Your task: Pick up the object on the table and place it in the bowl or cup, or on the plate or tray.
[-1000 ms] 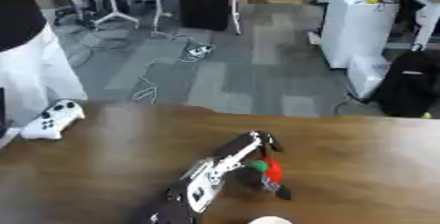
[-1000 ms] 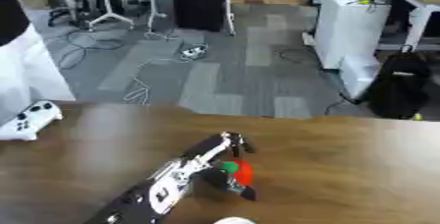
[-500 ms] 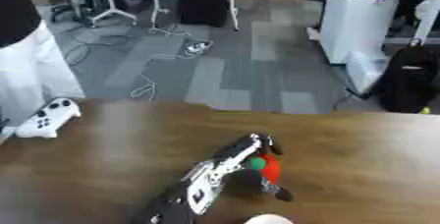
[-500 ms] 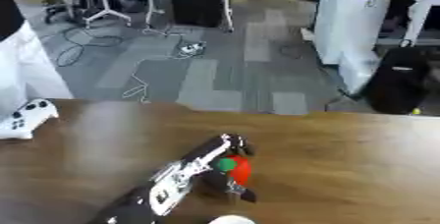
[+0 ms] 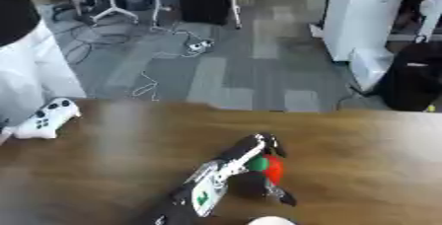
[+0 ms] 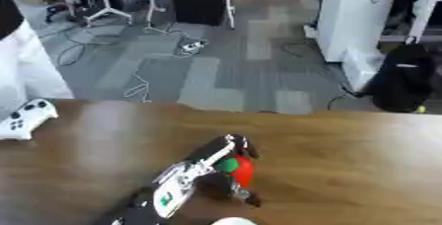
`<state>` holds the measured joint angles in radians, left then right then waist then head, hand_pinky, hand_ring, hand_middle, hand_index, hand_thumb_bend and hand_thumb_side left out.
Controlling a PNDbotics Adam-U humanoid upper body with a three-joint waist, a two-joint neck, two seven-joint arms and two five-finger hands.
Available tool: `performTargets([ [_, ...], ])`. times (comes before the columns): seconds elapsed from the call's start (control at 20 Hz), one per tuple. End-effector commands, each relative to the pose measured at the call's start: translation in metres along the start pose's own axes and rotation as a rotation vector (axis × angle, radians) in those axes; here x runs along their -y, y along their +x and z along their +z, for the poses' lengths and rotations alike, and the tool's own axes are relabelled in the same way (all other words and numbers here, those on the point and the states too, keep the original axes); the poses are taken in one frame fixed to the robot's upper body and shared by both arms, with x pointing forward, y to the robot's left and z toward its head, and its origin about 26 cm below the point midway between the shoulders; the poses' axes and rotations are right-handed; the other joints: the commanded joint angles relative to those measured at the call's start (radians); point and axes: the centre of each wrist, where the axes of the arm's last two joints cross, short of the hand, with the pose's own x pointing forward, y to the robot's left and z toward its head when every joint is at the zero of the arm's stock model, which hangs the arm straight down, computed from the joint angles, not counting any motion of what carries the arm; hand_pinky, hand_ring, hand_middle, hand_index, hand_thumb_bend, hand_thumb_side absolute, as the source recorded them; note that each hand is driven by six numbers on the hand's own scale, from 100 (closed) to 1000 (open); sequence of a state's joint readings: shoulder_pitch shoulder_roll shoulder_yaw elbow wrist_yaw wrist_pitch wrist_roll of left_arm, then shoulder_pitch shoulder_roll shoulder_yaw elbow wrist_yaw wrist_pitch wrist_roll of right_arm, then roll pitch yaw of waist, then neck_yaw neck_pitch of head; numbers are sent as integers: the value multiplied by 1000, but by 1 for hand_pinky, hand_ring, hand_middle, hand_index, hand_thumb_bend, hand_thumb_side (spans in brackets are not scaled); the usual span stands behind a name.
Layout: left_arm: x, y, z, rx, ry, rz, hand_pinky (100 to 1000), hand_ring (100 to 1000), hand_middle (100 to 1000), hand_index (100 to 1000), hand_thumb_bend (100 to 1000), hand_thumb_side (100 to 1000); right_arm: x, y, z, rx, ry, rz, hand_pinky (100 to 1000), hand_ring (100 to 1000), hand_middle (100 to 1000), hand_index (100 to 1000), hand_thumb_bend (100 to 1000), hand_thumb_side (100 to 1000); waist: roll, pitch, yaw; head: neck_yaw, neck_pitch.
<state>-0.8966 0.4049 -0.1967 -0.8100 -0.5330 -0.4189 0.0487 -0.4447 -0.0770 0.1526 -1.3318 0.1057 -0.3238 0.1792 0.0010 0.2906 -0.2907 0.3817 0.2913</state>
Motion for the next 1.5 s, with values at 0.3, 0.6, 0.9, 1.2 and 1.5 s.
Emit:
performTargets([
  [0.3, 5, -9, 8, -53, -33, -35, 891, 310, 478, 584, 648, 100, 9, 2, 0, 2, 2, 18, 924, 745, 510, 710, 100, 413, 3, -5, -1, 11, -12],
  [0.6, 5, -11, 10, -116, -31, -90, 739, 202, 324, 512, 565, 100, 10, 2, 1, 2, 0, 19, 924, 745, 509, 710, 100, 408, 4, -5, 1, 11, -10],
  [0.9, 4, -11, 10, -142, -24, -140, 607, 100, 164, 346, 479, 100, 10, 2, 1, 2, 4, 19, 925, 745, 509, 710, 100, 405, 3, -5, 4, 12, -7],
  [1.2, -22, 3, 0, -67, 44, -220, 456, 100, 100, 263, 494, 100, 10, -2, 4, -13, 6, 23, 925, 746, 509, 710, 100, 406, 6, -15, 14, 8, 8],
  [1.5, -73, 47, -11, 82, 44, -269, 440, 100, 100, 271, 505, 100, 15, -11, 18, -58, -7, 37, 924, 745, 507, 710, 100, 407, 15, -52, 51, -20, 49],
])
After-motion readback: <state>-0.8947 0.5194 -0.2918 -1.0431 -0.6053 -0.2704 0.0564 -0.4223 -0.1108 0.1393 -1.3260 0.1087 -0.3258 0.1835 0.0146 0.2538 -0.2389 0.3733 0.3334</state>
